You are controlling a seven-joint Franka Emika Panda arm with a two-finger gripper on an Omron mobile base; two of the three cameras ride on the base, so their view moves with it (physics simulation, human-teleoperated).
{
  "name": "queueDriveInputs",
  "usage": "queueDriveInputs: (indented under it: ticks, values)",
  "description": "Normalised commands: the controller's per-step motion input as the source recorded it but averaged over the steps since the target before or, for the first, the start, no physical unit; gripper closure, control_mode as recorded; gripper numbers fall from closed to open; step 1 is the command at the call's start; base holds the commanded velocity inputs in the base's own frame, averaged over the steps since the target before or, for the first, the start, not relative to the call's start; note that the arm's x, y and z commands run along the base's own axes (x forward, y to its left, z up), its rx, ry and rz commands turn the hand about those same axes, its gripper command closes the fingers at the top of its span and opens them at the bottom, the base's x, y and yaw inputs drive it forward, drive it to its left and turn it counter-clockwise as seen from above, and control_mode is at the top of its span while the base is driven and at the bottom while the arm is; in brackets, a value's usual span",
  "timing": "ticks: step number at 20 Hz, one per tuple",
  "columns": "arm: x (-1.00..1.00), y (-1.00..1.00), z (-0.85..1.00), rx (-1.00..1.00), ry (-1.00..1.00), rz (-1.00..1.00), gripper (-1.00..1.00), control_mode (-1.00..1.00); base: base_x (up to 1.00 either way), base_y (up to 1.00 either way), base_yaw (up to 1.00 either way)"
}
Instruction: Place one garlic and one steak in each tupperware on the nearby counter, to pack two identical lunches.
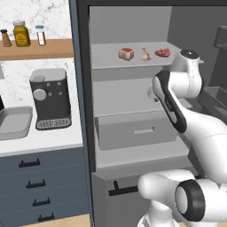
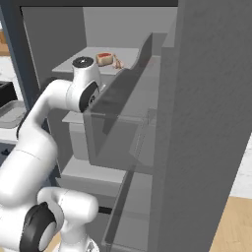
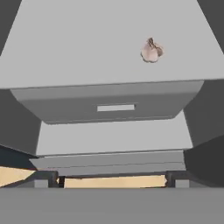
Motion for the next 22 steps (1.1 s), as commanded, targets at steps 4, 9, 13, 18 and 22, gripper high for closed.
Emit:
queueDriveInputs:
  ticks: [4,9,13,18,22]
  values:
    - [0.74,-0.8,0.0,0.03,-0.09,-0.11,-1.0,-1.0,0.0,0.0,0.0]
    - [0.91,-0.83,-0.03,0.01,-0.01,-0.13,-1.0,-1.0,0.0,0.0,0.0]
    - [0.93,-0.23,-0.39,0.0,0.0,-0.09,-1.0,-1.0,0.0,0.0,0.0]
    - [0.55,0.18,-0.5,0.0,0.0,-0.02,-1.0,-1.0,0.0,0.0,0.0]
    - [0.25,0.0,-0.19,0.0,0.01,0.0,-1.0,-1.0,0.0,0.0,0.0]
